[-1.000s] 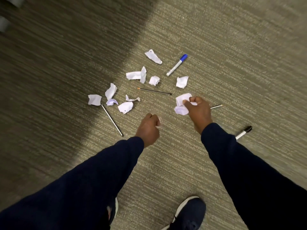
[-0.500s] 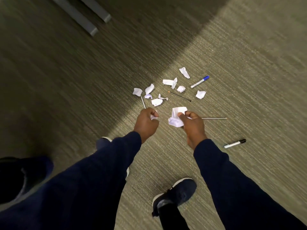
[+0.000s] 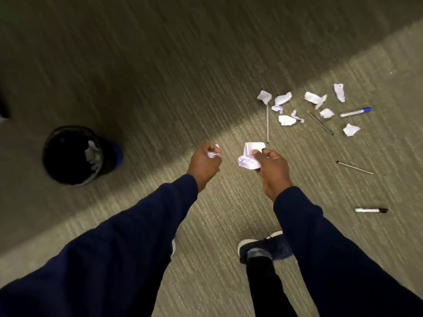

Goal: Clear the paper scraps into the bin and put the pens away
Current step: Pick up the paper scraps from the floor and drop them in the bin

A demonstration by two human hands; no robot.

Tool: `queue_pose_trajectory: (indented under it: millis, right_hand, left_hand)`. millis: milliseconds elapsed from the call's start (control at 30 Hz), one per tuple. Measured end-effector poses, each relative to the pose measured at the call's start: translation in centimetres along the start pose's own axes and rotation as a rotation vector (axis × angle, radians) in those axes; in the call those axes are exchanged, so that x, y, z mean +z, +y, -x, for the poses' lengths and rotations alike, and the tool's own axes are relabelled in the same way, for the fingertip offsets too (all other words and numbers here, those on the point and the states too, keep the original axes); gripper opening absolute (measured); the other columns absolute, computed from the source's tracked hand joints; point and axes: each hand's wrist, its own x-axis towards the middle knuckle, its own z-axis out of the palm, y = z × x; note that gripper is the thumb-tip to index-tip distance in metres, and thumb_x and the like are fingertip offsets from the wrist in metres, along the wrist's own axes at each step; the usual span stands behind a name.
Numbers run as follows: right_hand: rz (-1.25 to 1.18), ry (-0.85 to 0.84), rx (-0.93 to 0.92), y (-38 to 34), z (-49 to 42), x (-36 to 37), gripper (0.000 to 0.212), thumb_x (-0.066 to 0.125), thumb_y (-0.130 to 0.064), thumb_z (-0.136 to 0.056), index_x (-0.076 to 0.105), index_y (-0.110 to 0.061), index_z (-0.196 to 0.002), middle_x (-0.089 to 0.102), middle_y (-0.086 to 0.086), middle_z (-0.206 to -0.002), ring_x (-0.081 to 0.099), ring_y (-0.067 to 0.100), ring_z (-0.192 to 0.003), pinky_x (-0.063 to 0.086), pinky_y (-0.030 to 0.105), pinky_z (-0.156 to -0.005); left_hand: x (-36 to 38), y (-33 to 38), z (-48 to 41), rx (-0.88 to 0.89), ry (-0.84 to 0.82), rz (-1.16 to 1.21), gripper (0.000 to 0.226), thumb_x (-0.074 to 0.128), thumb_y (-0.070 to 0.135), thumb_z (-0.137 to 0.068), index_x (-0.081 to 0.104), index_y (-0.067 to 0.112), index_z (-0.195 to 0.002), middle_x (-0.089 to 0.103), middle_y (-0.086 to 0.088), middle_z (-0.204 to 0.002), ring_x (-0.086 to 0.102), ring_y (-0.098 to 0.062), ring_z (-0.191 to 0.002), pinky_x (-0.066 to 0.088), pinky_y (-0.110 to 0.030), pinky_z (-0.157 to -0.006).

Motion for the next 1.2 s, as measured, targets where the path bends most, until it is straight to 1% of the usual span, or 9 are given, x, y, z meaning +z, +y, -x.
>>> queue_pose_trajectory:
  millis: [300,467,600,667,767,933,1033,1133,1200]
  right_hand:
    - [0.148,-0.291,0.061,5.9,6.5,26.2,0.030,0.071,-0.012,-0.091,0.064,-0.002,-0.118,0.070,0.014,-0.112,0.069,0.023,-0.094,0.056,0.034,-0.082]
    - [0.266,-0.443,0.074,9.6,9.2,40.2,0.013,0.067,-0.006,-0.092,0.058,-0.013,-0.086,0.065,0.007,-0.084,0.062,0.018,-0.070,0.049,0.022,-0.048]
    - [0.367,-0.462,0.101,12.7,9.8,47.7,0.021,0.068,-0.005,-0.090,0.057,-0.017,-0.077,0.064,0.007,-0.087,0.064,0.023,-0.082,0.056,0.037,-0.069]
    - [0.404,-0.459,0.080,13.8,9.6,50.1,0.005,0.066,-0.005,-0.090,0.065,-0.009,-0.089,0.067,0.012,-0.098,0.067,0.029,-0.093,0.058,0.047,-0.086]
    - [0.469,-0.440,0.072,14.5,9.8,52.6,0.028,0.060,-0.006,-0.091,0.068,0.000,-0.117,0.070,0.018,-0.115,0.069,0.037,-0.103,0.057,0.052,-0.092]
    - [0.454,-0.491,0.193,14.9,9.3,54.7,0.042,0.043,-0.017,-0.104,0.049,0.002,-0.140,0.056,0.015,-0.119,0.060,0.033,-0.106,0.052,0.047,-0.100]
    - [0.391,-0.474,0.203,14.8,8.9,54.1,0.027,0.042,-0.016,-0.103,0.060,-0.008,-0.122,0.062,0.010,-0.105,0.063,0.021,-0.076,0.056,0.036,-0.065]
    - [0.336,-0.505,0.261,14.1,8.9,52.3,0.018,0.047,-0.013,-0.099,0.065,-0.012,-0.102,0.066,0.007,-0.096,0.064,0.017,-0.073,0.055,0.033,-0.069]
    - [0.302,-0.520,0.284,13.4,8.9,50.8,0.015,0.051,-0.016,-0.097,0.065,-0.012,-0.098,0.064,0.004,-0.088,0.062,0.018,-0.079,0.056,0.036,-0.080]
  left_hand:
    - [-26.2,-7.4,-2.5,-0.056,0.366,0.221,0.024,0.055,-0.002,-0.090,0.055,0.020,-0.082,0.059,-0.002,-0.095,0.056,-0.010,-0.068,0.051,-0.022,-0.054]
    - [-36.5,-11.5,-4.3,-0.097,0.502,0.300,0.019,0.060,0.001,-0.093,0.055,0.017,-0.086,0.060,-0.005,-0.086,0.058,-0.015,-0.065,0.052,-0.021,-0.049]
    - [-41.3,-14.1,-6.3,-0.139,0.567,0.377,0.011,0.060,0.004,-0.094,0.055,0.014,-0.092,0.063,-0.006,-0.086,0.064,-0.011,-0.060,0.051,-0.022,-0.049]
    - [-42.8,-15.0,-7.3,-0.160,0.584,0.398,0.007,0.061,0.008,-0.093,0.057,0.014,-0.091,0.065,-0.005,-0.084,0.064,-0.011,-0.057,0.052,-0.024,-0.051]
    - [-44.3,-15.9,-8.6,-0.184,0.595,0.460,0.015,0.061,0.001,-0.089,0.061,0.014,-0.082,0.069,0.000,-0.067,0.067,-0.011,-0.052,0.051,-0.021,-0.046]
    - [-45.2,-16.5,-9.5,-0.189,0.529,0.533,0.016,0.059,0.005,-0.083,0.070,0.017,-0.085,0.074,0.006,-0.067,0.072,-0.012,-0.063,0.056,-0.023,-0.054]
    - [-45.0,-16.0,-9.5,-0.185,0.549,0.556,0.010,0.070,0.014,-0.075,0.072,0.023,-0.071,0.073,0.010,-0.063,0.070,-0.007,-0.059,0.055,-0.020,-0.050]
    - [-44.6,-15.3,-9.2,-0.184,0.563,0.564,0.014,0.067,0.010,-0.086,0.066,0.023,-0.078,0.071,0.015,-0.057,0.067,0.000,-0.050,0.049,-0.015,-0.042]
    - [-44.2,-14.8,-8.8,-0.190,0.569,0.522,0.011,0.064,0.012,-0.089,0.067,0.022,-0.087,0.075,0.009,-0.073,0.074,-0.007,-0.068,0.052,-0.019,-0.050]
